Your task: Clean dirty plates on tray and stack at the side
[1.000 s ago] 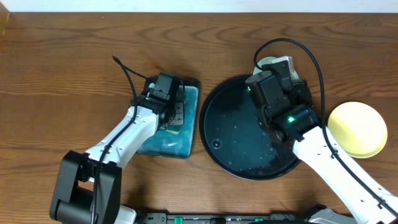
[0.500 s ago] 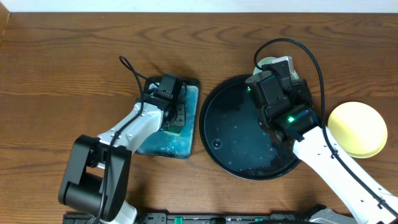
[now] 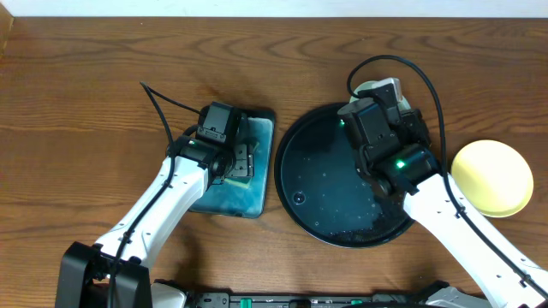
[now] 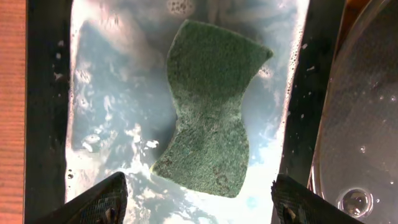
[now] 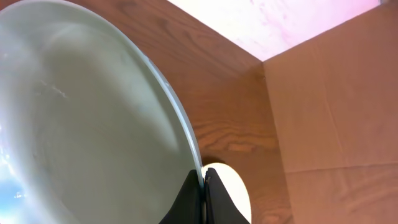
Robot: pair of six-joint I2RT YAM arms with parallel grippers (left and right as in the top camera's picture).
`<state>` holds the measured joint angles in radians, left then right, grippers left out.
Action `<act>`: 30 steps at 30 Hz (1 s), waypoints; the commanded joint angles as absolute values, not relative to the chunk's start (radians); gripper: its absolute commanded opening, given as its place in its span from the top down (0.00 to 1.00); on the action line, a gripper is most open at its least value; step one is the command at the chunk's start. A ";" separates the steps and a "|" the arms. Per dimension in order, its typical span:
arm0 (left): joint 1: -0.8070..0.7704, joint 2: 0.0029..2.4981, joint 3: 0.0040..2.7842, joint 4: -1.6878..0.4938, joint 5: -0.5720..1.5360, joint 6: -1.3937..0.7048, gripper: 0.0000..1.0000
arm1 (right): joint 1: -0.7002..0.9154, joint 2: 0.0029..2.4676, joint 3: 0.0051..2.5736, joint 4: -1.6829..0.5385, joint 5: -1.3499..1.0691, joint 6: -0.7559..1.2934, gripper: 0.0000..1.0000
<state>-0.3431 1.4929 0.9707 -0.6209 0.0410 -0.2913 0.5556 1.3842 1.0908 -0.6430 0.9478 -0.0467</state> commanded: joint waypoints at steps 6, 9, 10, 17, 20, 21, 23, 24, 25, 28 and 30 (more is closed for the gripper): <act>-0.344 1.497 0.968 -0.624 0.024 -0.289 0.17 | 0.565 1.367 1.098 -0.593 1.071 -0.209 0.99; -0.344 1.497 0.968 -0.617 0.024 -0.289 0.17 | 0.565 1.367 1.098 -0.564 1.132 -0.327 0.99; -0.344 1.497 0.968 -0.615 0.024 -0.289 0.17 | 0.565 1.367 1.098 -0.548 1.167 -0.355 0.99; -0.344 1.497 0.968 -0.601 0.024 -0.289 0.16 | 0.578 1.367 1.098 -0.451 1.386 -0.472 0.99; -0.344 1.497 0.968 -0.601 0.024 -0.289 0.16 | 0.596 1.367 1.098 -0.434 1.425 -0.500 0.99; -0.344 1.497 0.968 -0.601 0.024 -0.289 0.16 | 0.601 1.367 1.098 -0.432 1.431 -0.505 0.99; -0.344 1.497 0.968 -0.600 0.024 -0.289 0.16 | 0.617 1.367 1.098 -0.429 1.452 -0.507 0.99; -0.344 1.497 0.968 -0.600 0.024 -0.289 0.16 | 0.627 1.367 1.098 -0.429 1.467 -0.507 0.99; -0.344 1.497 0.968 -0.600 0.024 -0.289 0.16 | 0.632 1.367 1.098 -0.429 1.470 -0.507 0.99; -0.344 1.497 0.968 -0.601 0.024 -0.289 0.16 | 0.649 1.367 1.098 -0.429 1.470 -0.514 0.99; -0.344 1.497 0.968 -0.601 0.024 -0.289 0.16 | 0.656 1.367 1.098 -0.429 1.470 -0.514 0.99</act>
